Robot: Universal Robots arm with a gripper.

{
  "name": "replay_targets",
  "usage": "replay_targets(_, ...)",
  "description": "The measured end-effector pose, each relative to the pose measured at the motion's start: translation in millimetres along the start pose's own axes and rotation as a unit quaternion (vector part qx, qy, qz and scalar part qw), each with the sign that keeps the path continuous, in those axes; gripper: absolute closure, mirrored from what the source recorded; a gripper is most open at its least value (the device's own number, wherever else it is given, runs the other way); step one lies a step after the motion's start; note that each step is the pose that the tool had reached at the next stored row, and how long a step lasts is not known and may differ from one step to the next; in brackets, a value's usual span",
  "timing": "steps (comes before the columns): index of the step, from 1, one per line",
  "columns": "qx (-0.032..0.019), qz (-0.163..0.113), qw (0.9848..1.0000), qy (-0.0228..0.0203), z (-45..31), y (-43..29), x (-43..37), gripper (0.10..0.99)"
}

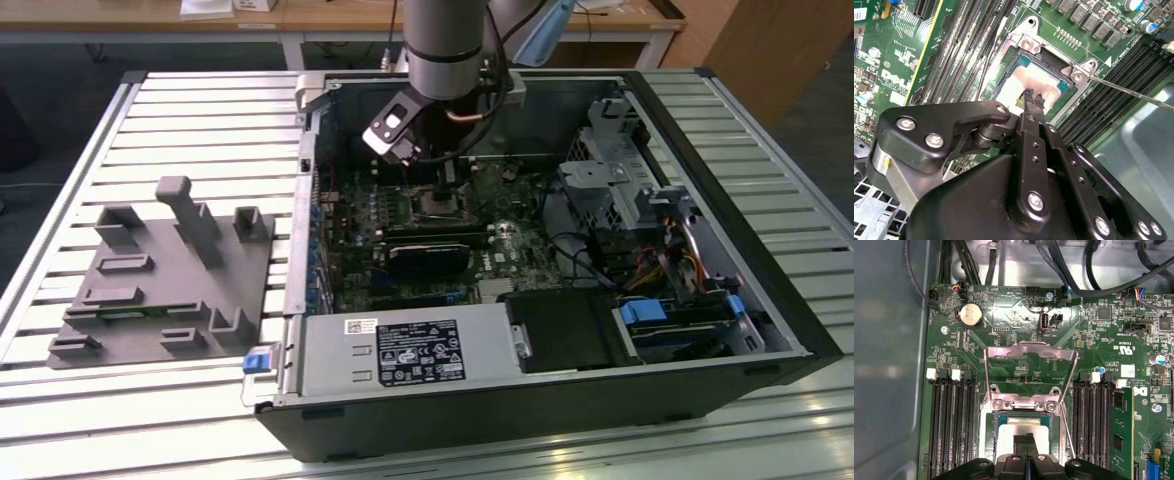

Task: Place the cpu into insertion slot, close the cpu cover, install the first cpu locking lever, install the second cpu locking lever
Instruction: 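Close the cpu cover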

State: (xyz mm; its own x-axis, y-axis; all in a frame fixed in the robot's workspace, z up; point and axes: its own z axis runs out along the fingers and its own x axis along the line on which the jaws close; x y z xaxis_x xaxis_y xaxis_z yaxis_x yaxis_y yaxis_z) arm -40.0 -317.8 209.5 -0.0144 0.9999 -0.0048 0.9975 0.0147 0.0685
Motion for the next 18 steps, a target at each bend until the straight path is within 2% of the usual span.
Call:
replay_targets(10,0.0002,0.001,1.0000,0.0000,-8.5,0.7,0.0,0.980)
replay_targets(14,0.0006,0.000,1.0000,0.0000,-14.9,1.1,-0.1,0.980)
replay_targets(18,0.0008,0.001,1.0000,0.0000,-24.9,1.8,-0.1,0.980)
